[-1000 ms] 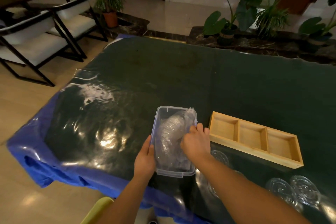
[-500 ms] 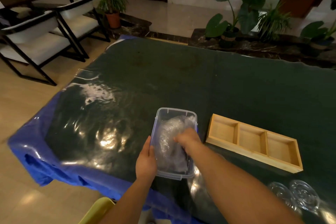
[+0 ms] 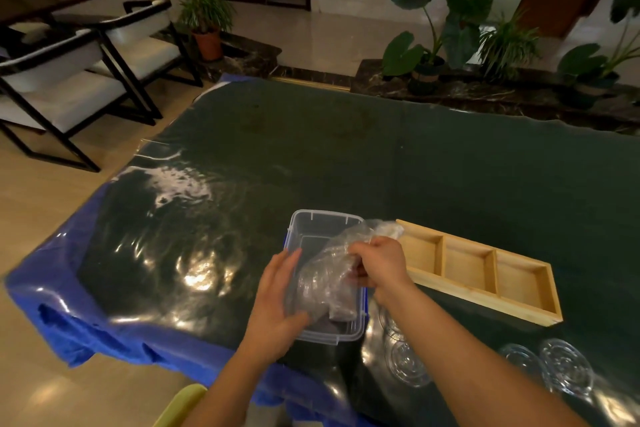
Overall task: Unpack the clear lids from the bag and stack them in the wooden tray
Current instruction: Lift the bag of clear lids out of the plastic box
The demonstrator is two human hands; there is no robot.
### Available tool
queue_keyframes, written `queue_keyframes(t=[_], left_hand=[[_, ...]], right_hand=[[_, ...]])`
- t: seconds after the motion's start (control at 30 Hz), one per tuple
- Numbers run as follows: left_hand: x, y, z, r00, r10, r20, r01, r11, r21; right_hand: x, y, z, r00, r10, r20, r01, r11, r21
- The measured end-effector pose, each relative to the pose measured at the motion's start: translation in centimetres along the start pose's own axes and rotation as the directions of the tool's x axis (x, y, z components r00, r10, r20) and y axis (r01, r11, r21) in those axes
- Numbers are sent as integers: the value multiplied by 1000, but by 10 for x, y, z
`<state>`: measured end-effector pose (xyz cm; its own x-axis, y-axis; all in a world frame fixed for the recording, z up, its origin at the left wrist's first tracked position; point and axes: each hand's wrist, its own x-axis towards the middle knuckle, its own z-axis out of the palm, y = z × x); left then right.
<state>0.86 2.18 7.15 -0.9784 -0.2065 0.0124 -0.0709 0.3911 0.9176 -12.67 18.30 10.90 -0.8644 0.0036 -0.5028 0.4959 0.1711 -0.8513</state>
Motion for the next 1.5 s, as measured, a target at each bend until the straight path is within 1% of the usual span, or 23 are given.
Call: queue_keyframes(t=[0.07,0.1,0.17,0.33,0.4,0.43,0.47,0.5,0.53,0.57,0.63,0.7,0.8,0.9,0.97,1.07,1.17,1.23,1.3,1.33,1.37,1.43,1.5], left_hand=[[3,10,1,978,32,204,-78,972,221],[5,15,3,972,32,234,-107,942,319],[8,24,8,985,87,150,-138,917,375],[8,38,8,977,193,-86,-174,967,187],[8,54,2,978,107,-181,-111,994,-15],[9,63,-3,975,59,-216,-82,992,-99],[10,71,-7,972,18,-232,-51,989,-137],[12,78,-11,975,3,-223,-34,990,-135],[13,86,-14,982,10,-190,-33,992,-118],[14,96,-17,990,19,-138,-33,994,-105],[12,118,-18,999,30,21,-27,994,-101],[11,135,-20,982,61,180,-45,995,-94],[14,151,-30,933,94,347,-78,995,-60],[20,160,-40,923,77,377,-57,996,-62],[21,165,-40,918,77,390,-68,997,-36],[20,165,-36,919,96,382,-57,992,-112],[20,164,-31,940,95,327,-28,978,-205],[20,164,-28,948,79,309,-2,970,-241],[19,164,-26,942,69,329,5,976,-219],[19,163,-26,936,71,345,-2,981,-195],[19,162,-25,931,73,356,-8,984,-181],[19,160,-25,932,78,354,-6,980,-201],[18,161,-28,936,63,347,18,974,-225]], right_hand=[[-6,2,0,1000,12,0,-12,999,32],[-9,2,0,1000,23,9,-23,998,60],[-17,2,2,998,43,36,-46,995,93],[-48,-20,-6,984,6,177,-32,989,145],[-64,-31,-19,964,-143,225,150,989,-17],[-70,-33,-29,923,-313,223,357,914,-193],[-75,-35,-40,814,-529,240,580,721,-379],[-80,-37,-49,642,-694,327,736,440,-514],[-85,-39,-55,482,-744,462,812,182,-555],[-90,-39,-56,377,-717,586,844,6,-536],[-98,-38,-49,323,-624,711,860,-121,-496],[-104,-44,-44,403,-594,696,855,-27,-518],[-105,-68,-52,502,-636,586,861,305,-407],[-100,-92,-66,710,-561,425,678,707,-200],[-103,-102,-75,753,-416,509,564,807,-175],[-108,-104,-83,764,-315,564,495,846,-198],[-115,-95,-81,791,-459,403,568,796,-209],[-126,-82,-74,708,-659,253,703,626,-336],[-135,-71,-63,599,-748,286,727,359,-585],[-132,-70,-59,582,-746,324,696,250,-673],[-125,-76,-57,602,-726,333,663,222,-715],[-108,-98,-62,660,-694,287,670,372,-642],[-91,-118,-74,690,-710,139,677,566,-471]])
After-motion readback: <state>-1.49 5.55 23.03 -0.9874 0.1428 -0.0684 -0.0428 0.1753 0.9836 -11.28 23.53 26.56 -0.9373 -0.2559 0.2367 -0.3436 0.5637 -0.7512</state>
